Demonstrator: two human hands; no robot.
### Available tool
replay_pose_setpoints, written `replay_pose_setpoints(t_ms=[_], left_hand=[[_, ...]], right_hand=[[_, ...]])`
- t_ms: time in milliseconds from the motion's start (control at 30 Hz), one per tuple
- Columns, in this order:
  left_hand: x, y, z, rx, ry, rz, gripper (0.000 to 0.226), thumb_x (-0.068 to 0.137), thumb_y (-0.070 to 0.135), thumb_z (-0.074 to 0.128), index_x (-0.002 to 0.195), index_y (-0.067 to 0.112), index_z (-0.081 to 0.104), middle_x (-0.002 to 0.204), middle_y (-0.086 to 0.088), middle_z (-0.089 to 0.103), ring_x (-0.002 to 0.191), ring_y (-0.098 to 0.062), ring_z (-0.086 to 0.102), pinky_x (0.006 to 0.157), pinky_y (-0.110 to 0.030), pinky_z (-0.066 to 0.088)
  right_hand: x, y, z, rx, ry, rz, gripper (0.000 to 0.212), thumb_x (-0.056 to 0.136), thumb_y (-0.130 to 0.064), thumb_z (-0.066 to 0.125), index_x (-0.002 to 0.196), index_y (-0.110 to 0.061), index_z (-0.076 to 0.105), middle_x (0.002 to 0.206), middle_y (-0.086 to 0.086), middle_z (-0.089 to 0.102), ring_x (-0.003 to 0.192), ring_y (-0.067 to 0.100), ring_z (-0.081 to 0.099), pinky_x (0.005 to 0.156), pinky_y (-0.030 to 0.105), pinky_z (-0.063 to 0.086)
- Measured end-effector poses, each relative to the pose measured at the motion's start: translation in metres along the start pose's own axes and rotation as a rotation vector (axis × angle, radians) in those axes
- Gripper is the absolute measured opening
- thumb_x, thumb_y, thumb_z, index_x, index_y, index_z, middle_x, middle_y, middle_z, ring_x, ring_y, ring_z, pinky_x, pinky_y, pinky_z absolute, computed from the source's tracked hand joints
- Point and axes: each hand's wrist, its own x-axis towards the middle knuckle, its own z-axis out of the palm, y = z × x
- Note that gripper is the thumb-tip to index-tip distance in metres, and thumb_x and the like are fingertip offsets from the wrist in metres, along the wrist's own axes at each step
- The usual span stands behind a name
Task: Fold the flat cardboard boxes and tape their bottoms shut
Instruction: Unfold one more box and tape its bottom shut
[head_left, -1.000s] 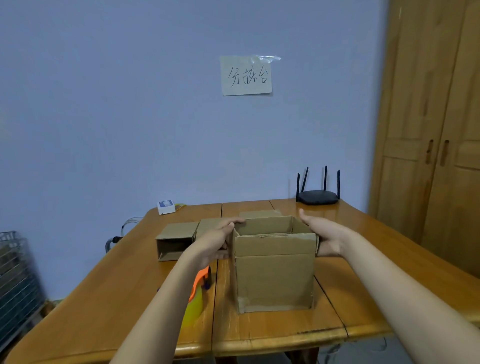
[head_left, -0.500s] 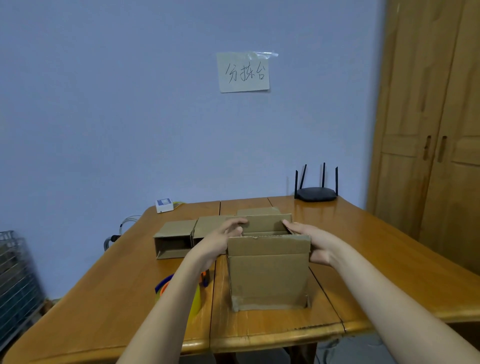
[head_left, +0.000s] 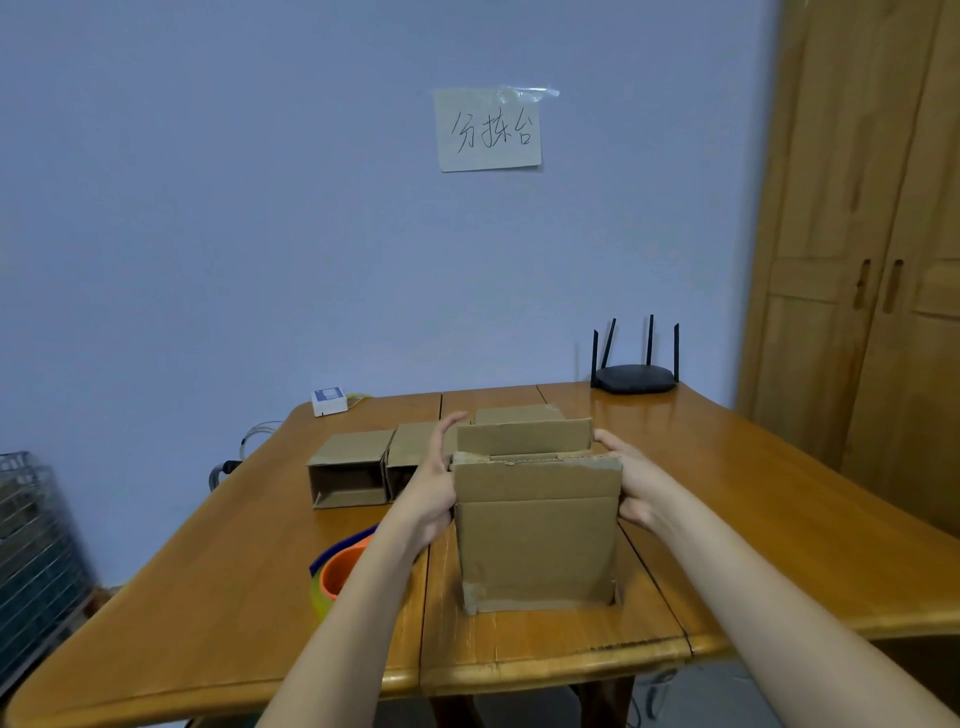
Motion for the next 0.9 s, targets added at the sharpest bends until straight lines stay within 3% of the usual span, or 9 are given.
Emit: replay_pose_setpoints(t_ms=[100, 200, 300, 433, 567, 633, 700, 767, 900], left_hand=[[0.001, 0.0, 0.0, 0.006, -0.017, 0.011, 0.086, 0.082, -0.001, 0.076, 0.137, 0.053, 0.04, 0.113, -0.018, 0.067, 0.105, -0.036, 0.067, 0.085, -0.052, 0.058], [0.0, -0.002, 0.001, -0.009, 0.009, 0.013, 0.073, 0.086, 0.007, 0.074, 0.137, 0.051, 0.044, 0.12, -0.014, 0.066, 0.107, -0.032, 0.067, 0.085, -0.05, 0.058], [-0.002, -0.007, -0.001, -0.041, 0.059, 0.016, 0.055, 0.091, 0.039, 0.067, 0.139, 0.051, 0.043, 0.138, -0.006, 0.057, 0.121, -0.026, 0.059, 0.098, -0.049, 0.052], [-0.01, -0.007, -0.007, -0.035, -0.051, 0.051, 0.072, 0.074, 0.081, 0.059, 0.139, 0.056, 0.041, 0.158, 0.005, 0.033, 0.144, -0.024, 0.033, 0.117, -0.055, 0.028], [-0.02, -0.007, 0.004, 0.175, 0.025, 0.101, 0.081, 0.06, 0.076, 0.075, 0.131, 0.066, 0.038, 0.157, 0.005, 0.028, 0.142, -0.026, 0.03, 0.115, -0.053, 0.033], [-0.022, -0.007, 0.01, 0.119, 0.116, 0.095, 0.08, 0.062, 0.071, 0.079, 0.13, 0.068, 0.036, 0.153, -0.001, 0.033, 0.139, -0.029, 0.034, 0.113, -0.051, 0.036], [-0.021, -0.01, 0.015, 0.116, 0.192, 0.113, 0.075, 0.07, 0.062, 0.078, 0.134, 0.06, 0.038, 0.154, 0.001, 0.034, 0.141, -0.026, 0.032, 0.11, -0.042, 0.035], [-0.02, -0.013, 0.019, 0.135, 0.264, 0.122, 0.068, 0.078, 0.051, 0.077, 0.136, 0.048, 0.042, 0.152, 0.005, 0.036, 0.14, -0.021, 0.032, 0.102, -0.035, 0.035], [-0.019, -0.013, 0.022, 0.109, 0.33, 0.127, 0.043, 0.081, 0.036, 0.079, 0.117, 0.032, 0.055, 0.131, 0.01, 0.053, 0.128, -0.017, 0.044, 0.099, -0.035, 0.037]], right_hand=[[0.001, 0.0, -0.003, 0.034, -0.044, 0.016, 0.036, 0.092, 0.003, 0.064, 0.122, -0.016, 0.064, 0.113, 0.025, 0.07, 0.093, 0.033, 0.066, 0.071, 0.04, 0.057], [0.0, -0.002, -0.002, 0.041, -0.042, 0.021, 0.036, 0.092, 0.003, 0.063, 0.121, -0.016, 0.064, 0.109, 0.024, 0.071, 0.083, 0.029, 0.068, 0.064, 0.037, 0.059], [-0.001, -0.002, 0.0, 0.04, -0.024, 0.03, 0.035, 0.091, 0.002, 0.063, 0.121, -0.016, 0.064, 0.11, 0.024, 0.071, 0.08, 0.027, 0.069, 0.061, 0.036, 0.06], [-0.001, -0.005, 0.001, 0.033, -0.016, 0.041, 0.033, 0.092, 0.002, 0.062, 0.121, -0.014, 0.063, 0.104, 0.021, 0.071, 0.075, 0.025, 0.068, 0.057, 0.034, 0.059], [-0.005, -0.006, 0.004, -0.014, 0.022, 0.038, 0.031, 0.094, -0.003, 0.062, 0.124, -0.013, 0.063, 0.115, 0.023, 0.07, 0.08, 0.025, 0.069, 0.058, 0.033, 0.058], [-0.009, -0.004, 0.007, -0.008, 0.04, 0.02, 0.027, 0.101, -0.025, 0.057, 0.125, -0.014, 0.063, 0.119, 0.02, 0.069, 0.09, 0.025, 0.071, 0.072, 0.036, 0.058], [-0.009, -0.002, 0.005, 0.033, 0.049, 0.032, 0.059, 0.094, -0.063, 0.053, 0.131, -0.018, 0.06, 0.121, 0.014, 0.07, 0.108, 0.028, 0.069, 0.095, 0.044, 0.053], [-0.009, -0.002, 0.003, 0.044, 0.011, 0.033, 0.084, 0.081, -0.082, 0.05, 0.137, -0.02, 0.055, 0.124, 0.011, 0.069, 0.116, 0.029, 0.065, 0.104, 0.048, 0.047], [-0.017, -0.003, 0.008, -0.109, -0.083, -0.045, 0.047, 0.096, -0.059, 0.05, 0.127, -0.024, 0.063, 0.116, 0.005, 0.073, 0.106, 0.021, 0.07, 0.094, 0.039, 0.053]])
